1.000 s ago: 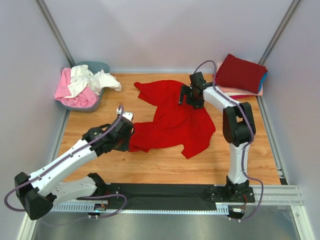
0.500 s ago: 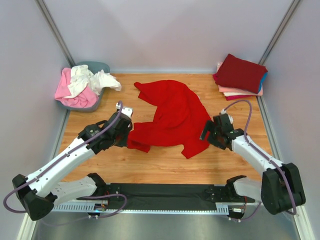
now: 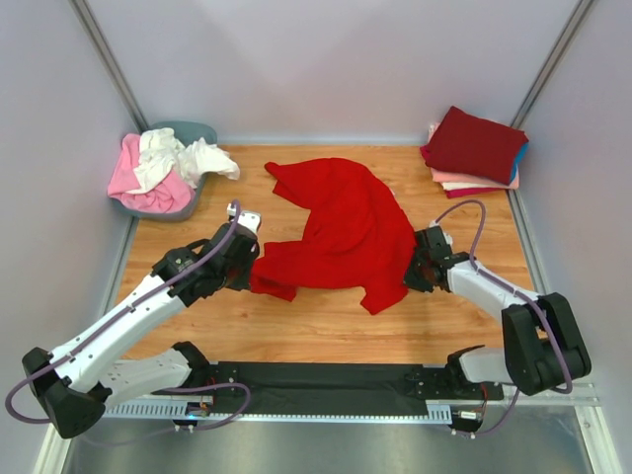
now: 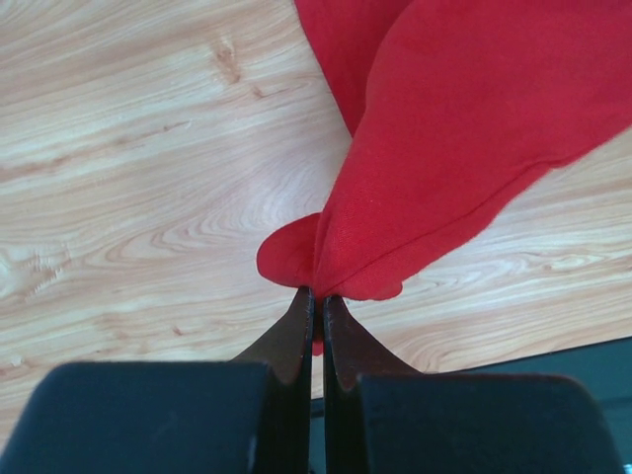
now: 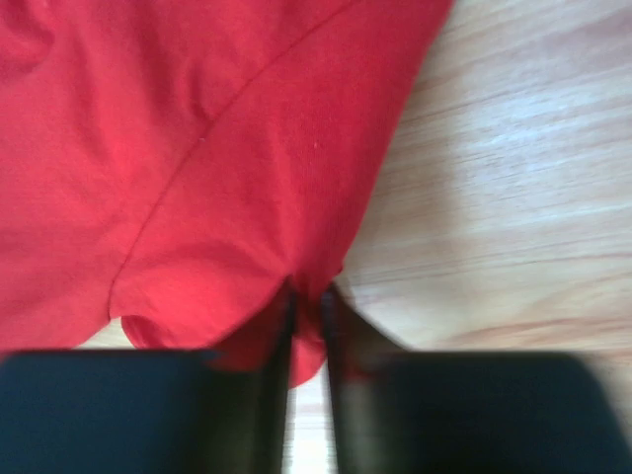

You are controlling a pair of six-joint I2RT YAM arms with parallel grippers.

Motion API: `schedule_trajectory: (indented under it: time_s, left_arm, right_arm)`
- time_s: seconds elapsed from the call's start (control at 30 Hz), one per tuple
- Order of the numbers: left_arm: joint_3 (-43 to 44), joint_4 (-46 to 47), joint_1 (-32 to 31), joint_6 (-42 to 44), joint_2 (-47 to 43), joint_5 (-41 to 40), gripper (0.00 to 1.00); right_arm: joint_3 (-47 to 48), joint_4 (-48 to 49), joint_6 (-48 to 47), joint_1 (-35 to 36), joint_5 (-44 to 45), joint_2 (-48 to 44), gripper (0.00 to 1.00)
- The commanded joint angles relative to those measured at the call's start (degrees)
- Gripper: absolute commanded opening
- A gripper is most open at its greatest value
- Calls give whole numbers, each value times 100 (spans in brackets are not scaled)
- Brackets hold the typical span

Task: Fold and stack the t-shirts
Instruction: Flatten the tshirt out

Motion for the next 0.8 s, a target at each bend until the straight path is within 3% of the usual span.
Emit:
schedule_trajectory:
  time_s: [0.0, 0.13, 0.2, 0.37, 0.4, 0.43, 0.47, 0.5, 0.53, 0.63, 0.77]
  left_arm:
    - [-21, 108, 40, 113, -85, -105, 0]
    - [-30, 134, 84, 140, -76, -44, 0]
    - [-39, 152, 110, 175, -85, 17, 0]
    - [-65, 161, 119, 175, -50, 71, 0]
    - [-65, 143, 128, 175, -50, 53, 0]
    - [-65, 143, 128, 166, -33, 27, 0]
    - [-65, 126, 128, 157, -41, 27, 0]
    - [-65, 125, 128, 140, -50, 9, 0]
    - [-65, 117, 128, 140, -50, 0, 0]
    - [-65, 117, 137, 140, -59, 9, 0]
    - [-57, 125, 128, 157, 37, 70, 0]
  right_arm:
    - [526, -86, -165, 37, 297, 15, 2]
    - [2019, -1349, -577, 405, 809, -188, 0]
    - [2837, -1782, -841, 720, 669, 355, 0]
    - [6464, -3188, -1709, 1118, -112, 3297, 1]
    - [6975, -3460, -1808, 1135, -340, 3754, 7]
    - [7415, -4020, -1931, 1162, -317, 4420, 35]
    - [8003, -4208, -1993, 1188, -229, 4575, 47]
    - [8000, -4262, -2011, 1240, 311, 4602, 59]
    - [7835, -4071, -1994, 1250, 464, 4377, 84]
    - [6982, -3501, -1888, 1171, 677, 3701, 100]
    - [6095, -2858, -1730, 969, 598, 3039, 99]
